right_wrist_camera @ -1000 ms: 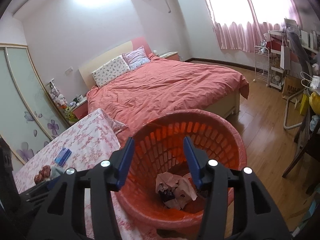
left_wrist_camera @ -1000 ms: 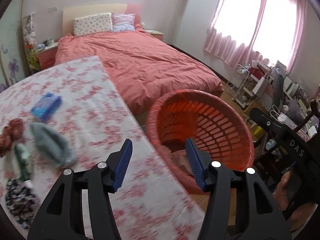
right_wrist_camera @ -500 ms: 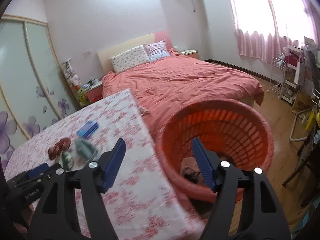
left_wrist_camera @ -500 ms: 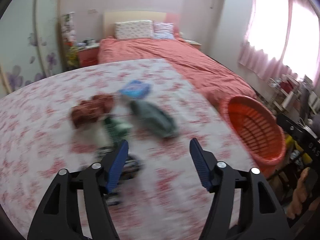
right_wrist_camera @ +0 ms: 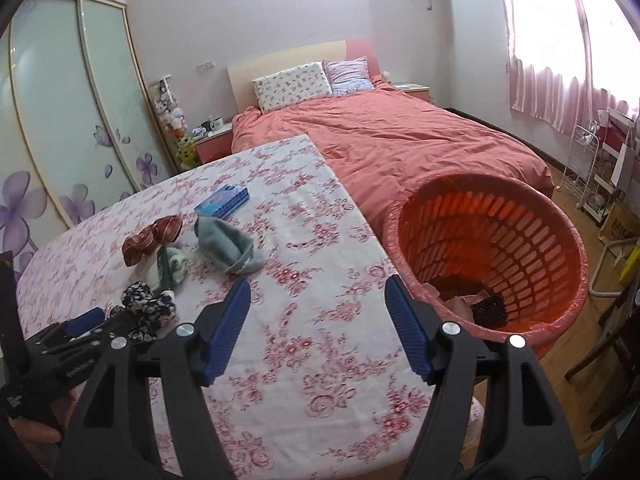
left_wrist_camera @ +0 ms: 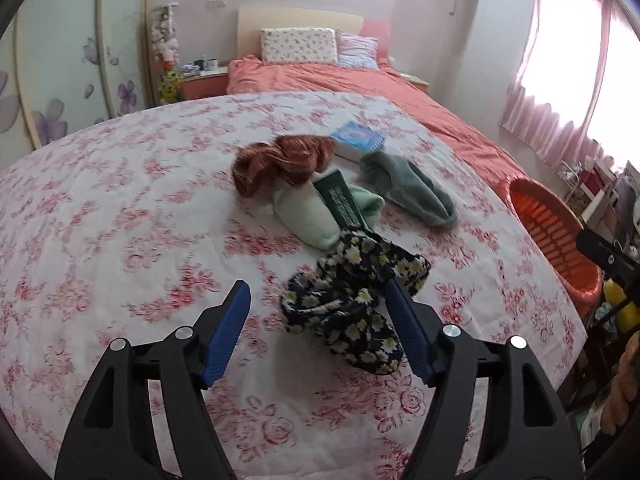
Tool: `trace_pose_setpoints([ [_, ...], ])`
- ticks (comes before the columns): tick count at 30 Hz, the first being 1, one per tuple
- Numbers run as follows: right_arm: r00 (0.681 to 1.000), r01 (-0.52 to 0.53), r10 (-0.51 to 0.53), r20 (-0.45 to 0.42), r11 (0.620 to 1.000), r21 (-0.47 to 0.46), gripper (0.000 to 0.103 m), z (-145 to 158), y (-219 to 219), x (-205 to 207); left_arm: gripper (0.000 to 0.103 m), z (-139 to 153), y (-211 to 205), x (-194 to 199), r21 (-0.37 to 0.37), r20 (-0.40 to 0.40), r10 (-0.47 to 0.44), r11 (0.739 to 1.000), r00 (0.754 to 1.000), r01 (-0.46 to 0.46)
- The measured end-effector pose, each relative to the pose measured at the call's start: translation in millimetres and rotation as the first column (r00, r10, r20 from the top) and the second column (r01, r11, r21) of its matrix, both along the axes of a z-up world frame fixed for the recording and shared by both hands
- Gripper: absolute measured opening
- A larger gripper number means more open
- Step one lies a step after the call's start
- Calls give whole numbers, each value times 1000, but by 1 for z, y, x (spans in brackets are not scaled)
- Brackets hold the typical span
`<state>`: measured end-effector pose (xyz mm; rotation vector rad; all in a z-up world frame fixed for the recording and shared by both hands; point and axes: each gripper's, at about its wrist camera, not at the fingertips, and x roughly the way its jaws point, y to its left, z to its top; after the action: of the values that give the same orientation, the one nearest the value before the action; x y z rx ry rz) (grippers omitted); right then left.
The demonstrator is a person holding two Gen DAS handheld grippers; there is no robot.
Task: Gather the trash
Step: 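Grasp the floral black cloth with the left tool while the right tool grasps the green tube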
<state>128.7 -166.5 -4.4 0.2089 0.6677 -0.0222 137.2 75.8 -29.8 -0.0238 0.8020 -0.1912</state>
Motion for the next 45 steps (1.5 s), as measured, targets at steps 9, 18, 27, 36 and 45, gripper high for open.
trace_pose_setpoints([
  [9,1000,-26,26,-15,1000,-14,68,0,13,2,53,-16,-10,12,-38,-69,-36,999,997,33],
  [18,998,-58,57,-24,998,-20,68,-3,26,6,22,-12,-7,4,-61,-40,-56,997,998,54],
  [27,992,-124,124,-29,992,-26,68,-2,56,20,21,6,28,-12,-85,28,11,996,1000,-9],
  [36,971,-230,228,-72,973,-30,41,-7,111,57,21,27,87,-13,-111,82,159,982,984,-150],
  [45,947,-288,278,-158,957,-39,23,-31,156,85,21,30,114,-14,-125,92,196,975,976,-184],
])
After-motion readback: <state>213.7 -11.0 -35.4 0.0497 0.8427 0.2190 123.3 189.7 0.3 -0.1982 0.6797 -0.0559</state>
